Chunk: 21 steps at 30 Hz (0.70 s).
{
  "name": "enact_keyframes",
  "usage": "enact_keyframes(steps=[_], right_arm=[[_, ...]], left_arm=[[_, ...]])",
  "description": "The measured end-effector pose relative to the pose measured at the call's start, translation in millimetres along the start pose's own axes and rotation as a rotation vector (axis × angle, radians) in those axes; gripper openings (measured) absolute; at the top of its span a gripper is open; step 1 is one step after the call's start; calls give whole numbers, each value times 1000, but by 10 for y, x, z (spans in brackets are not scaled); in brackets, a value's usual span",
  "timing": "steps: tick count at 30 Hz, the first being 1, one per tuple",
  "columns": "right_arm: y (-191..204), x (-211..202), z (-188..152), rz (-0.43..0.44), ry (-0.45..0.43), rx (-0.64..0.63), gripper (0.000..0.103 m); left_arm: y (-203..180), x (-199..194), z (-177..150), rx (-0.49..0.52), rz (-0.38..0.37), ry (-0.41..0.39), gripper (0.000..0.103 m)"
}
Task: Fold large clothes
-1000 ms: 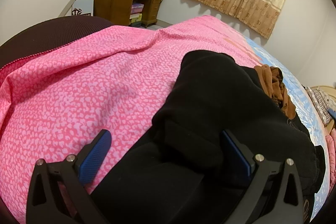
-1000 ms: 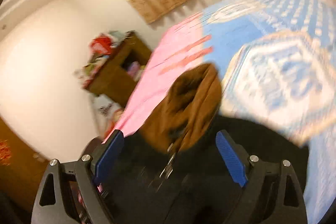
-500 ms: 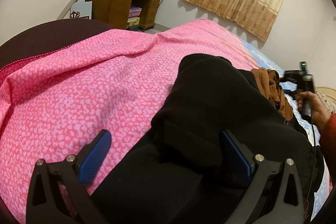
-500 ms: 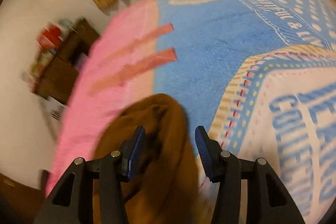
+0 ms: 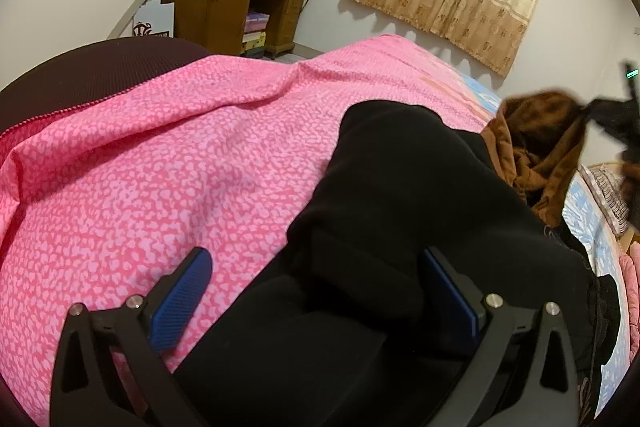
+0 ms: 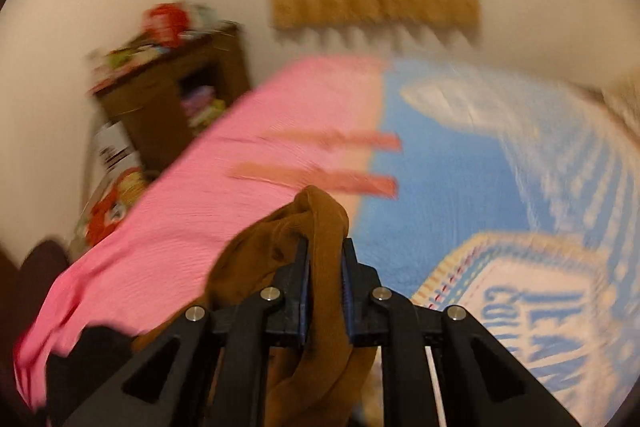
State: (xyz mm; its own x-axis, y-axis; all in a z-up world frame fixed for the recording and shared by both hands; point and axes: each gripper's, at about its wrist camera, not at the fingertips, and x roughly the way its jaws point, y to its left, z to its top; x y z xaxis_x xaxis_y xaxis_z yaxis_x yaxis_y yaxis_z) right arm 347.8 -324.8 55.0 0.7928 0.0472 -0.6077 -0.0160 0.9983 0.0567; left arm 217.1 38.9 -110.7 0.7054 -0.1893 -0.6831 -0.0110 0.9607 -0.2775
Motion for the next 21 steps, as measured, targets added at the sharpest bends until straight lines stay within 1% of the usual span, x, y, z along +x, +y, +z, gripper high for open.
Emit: enact_keyframes(steps=[3, 4, 6, 7, 10, 11, 12, 14, 16, 18, 20, 21], right_arm=[[431, -673, -64, 57, -49, -120, 13], [544, -822, -115, 72, -57, -144, 13], [788, -1187, -362, 113, -61, -203, 13], [855, -1272, -444, 119, -60, -222, 13], [1048, -1528, -906, 135, -45, -279, 13], [1092, -1580, -1110, 128, -41, -296, 13], [1115, -1586, -1230, 124, -38, -299, 13], [1155, -1606, -1504, 91, -30, -320, 13], [1187, -1619, -1753, 70, -20, -337, 13], [1204, -1581, -1959, 60, -9, -358, 13], [1229, -1560, -2085, 34, -15, -387, 13], [1244, -1553, -2126, 26, -21, -397, 13]], left_arm=[[1, 11, 21, 0, -17, 13, 103], [4, 5, 31, 0, -35, 24, 103], [-30, -86, 62, -1, -109, 55, 103], [-68, -162, 77, 15, -139, 54, 103], [-334, -499, 173, 85, -252, 5, 103], [-451, -598, 229, 111, -298, -14, 103], [-547, -659, 286, 129, -332, -29, 103], [-736, -672, 450, 132, -392, -34, 103], [-867, -529, 605, 83, -460, 13, 103], [-1001, -288, 722, 11, -520, 88, 103], [-1175, -4, 784, -37, -544, 172, 103], [-1259, 107, 790, -43, -550, 197, 103]])
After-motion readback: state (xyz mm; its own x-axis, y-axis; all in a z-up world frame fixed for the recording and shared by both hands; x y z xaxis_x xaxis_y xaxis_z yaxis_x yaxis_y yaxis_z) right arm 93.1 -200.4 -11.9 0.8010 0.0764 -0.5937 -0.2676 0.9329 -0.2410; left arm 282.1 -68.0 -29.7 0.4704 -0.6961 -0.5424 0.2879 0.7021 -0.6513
